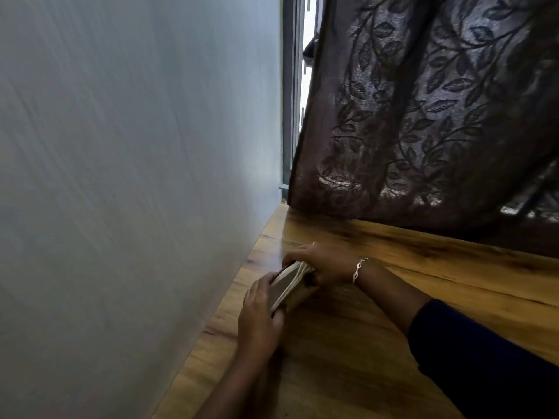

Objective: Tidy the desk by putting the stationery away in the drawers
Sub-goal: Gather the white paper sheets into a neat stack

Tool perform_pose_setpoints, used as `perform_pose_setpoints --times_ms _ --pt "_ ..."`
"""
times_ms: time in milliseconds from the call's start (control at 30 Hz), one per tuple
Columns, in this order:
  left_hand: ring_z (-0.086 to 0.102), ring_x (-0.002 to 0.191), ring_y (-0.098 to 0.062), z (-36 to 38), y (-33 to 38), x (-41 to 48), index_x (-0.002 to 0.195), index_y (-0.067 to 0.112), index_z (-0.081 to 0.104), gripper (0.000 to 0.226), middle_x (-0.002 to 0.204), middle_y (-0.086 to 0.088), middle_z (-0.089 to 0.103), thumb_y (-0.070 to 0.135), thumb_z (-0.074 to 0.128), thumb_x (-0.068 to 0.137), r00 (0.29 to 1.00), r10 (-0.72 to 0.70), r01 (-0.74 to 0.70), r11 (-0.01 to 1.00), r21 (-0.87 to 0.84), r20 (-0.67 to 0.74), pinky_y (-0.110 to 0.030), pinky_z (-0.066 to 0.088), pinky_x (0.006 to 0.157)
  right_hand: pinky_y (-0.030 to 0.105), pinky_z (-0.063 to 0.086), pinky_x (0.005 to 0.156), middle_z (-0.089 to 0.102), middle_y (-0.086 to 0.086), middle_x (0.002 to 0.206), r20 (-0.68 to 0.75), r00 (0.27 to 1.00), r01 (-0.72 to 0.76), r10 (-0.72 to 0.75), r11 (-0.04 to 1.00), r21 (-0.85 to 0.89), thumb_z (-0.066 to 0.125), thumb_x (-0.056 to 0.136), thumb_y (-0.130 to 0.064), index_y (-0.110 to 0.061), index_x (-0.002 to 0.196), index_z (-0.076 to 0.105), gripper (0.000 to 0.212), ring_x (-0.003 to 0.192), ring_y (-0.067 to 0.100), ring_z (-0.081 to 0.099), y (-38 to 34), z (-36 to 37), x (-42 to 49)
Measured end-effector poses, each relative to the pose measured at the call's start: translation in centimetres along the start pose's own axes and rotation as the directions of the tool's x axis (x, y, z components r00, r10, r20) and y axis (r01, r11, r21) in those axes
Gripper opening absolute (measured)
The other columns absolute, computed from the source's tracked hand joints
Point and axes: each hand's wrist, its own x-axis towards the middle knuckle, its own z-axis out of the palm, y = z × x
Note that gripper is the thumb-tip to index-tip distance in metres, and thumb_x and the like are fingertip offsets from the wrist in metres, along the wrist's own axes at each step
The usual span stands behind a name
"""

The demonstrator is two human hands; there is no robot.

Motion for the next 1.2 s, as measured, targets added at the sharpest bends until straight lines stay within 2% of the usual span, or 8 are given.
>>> perform_pose_setpoints --times_ms 200,333,467,567,767,900,1000,1200 --pt "0.047 0.116 -0.018 3.5 3.5 0.7 0.131 0.018 0.044 0.058 0.128 -0.003 0.05 0.014 0.066 0.078 0.963 0.226 -0.222 0.974 -0.046 0.146 -0.02 0.036 0.093 0.033 0.042 0.09 0.059 0.004 0.126 -0.099 0.974 -0.204 0.206 0.978 0.032 0.072 0.074 -0.015 -0.016 0.127 0.052 0.057 0.114 0.023 0.053 3.1 -0.2 -8.1" --pt "0.042 0.121 -0.021 7.9 7.8 -0.1 0.137 0.024 0.031 0.066 0.133 -0.004 0.041 0.04 0.053 0.077 0.946 0.264 -0.243 0.961 -0.131 0.187 -0.039 0.039 0.103 0.032 0.041 0.091 0.056 0.004 0.128 -0.134 0.93 -0.326 0.343 0.936 0.133 0.074 0.072 -0.012 -0.018 0.129 0.05 0.063 0.117 0.021 0.05 5.7 -1.1 -14.7" --pt "0.036 0.129 -0.02 12.4 12.4 -0.9 0.143 0.017 0.023 0.075 0.142 -0.005 0.032 0.026 0.065 0.082 0.923 0.262 -0.213 0.958 -0.193 0.28 -0.034 0.037 0.107 0.034 0.043 0.093 0.059 0.004 0.124 -0.152 0.893 -0.394 0.423 0.9 0.186 0.073 0.07 -0.007 -0.015 0.125 0.054 0.059 0.113 0.021 0.053 8.3 -1.8 -20.7" --pt "0.03 0.134 -0.023 16.0 15.9 -1.4 0.144 0.015 0.02 0.078 0.145 -0.006 0.029 0.034 0.064 0.083 0.899 0.308 -0.265 0.949 -0.172 0.312 -0.036 0.032 0.11 0.036 0.045 0.091 0.063 0.003 0.119 -0.165 0.857 -0.446 0.488 0.863 0.237 0.075 0.066 -0.006 -0.016 0.121 0.057 0.058 0.109 0.02 0.056 11.0 -2.1 -25.1" --pt "0.017 0.142 -0.029 21.6 20.3 -1.8 0.146 0.012 0.009 0.089 0.154 -0.009 0.019 0.048 0.057 0.08 0.869 0.416 -0.415 0.908 -0.064 0.266 -0.038 0.008 0.116 0.02 0.039 0.087 0.061 0.004 0.122 -0.21 0.769 -0.546 0.604 0.791 0.274 0.076 0.066 -0.004 -0.016 0.127 0.054 0.065 0.112 0.018 0.055 17.0 -3.5 -31.4" --pt "-0.002 0.145 -0.025 24.1 21.4 -1.8 0.142 0.014 -0.017 0.106 0.157 -0.008 -0.005 0.073 0.038 0.072 0.841 0.332 -0.427 0.892 0.149 0.427 -0.034 -0.004 0.115 0.029 0.041 0.095 0.055 0.01 0.126 -0.252 0.719 -0.599 0.648 0.761 0.251 0.078 0.066 -0.008 -0.014 0.126 0.054 0.065 0.114 0.025 0.053 21.7 -4.4 -33.0" --pt "-0.009 0.145 -0.024 25.3 22.2 -1.6 0.145 0.01 -0.018 0.108 0.157 -0.008 -0.012 0.063 0.051 0.081 0.812 0.183 -0.422 0.841 0.34 0.555 -0.039 -0.006 0.116 0.03 0.041 0.098 0.056 0.008 0.127 -0.253 0.711 -0.61 0.656 0.755 0.243 0.078 0.066 -0.009 -0.015 0.126 0.054 0.065 0.116 0.024 0.053 24.6 -5.1 -33.1" --pt "-0.006 0.145 -0.028 26.3 23.4 -1.2 0.147 0.009 -0.013 0.108 0.157 -0.01 -0.008 0.052 0.06 0.081 0.755 0.041 -0.429 0.786 0.446 0.654 -0.041 -0.002 0.117 0.03 0.04 0.094 0.06 0.008 0.121 -0.216 0.735 -0.605 0.643 0.765 0.219 0.079 0.066 -0.014 -0.018 0.127 0.052 0.066 0.115 0.025 0.053 29.1 -5.5 -32.5"
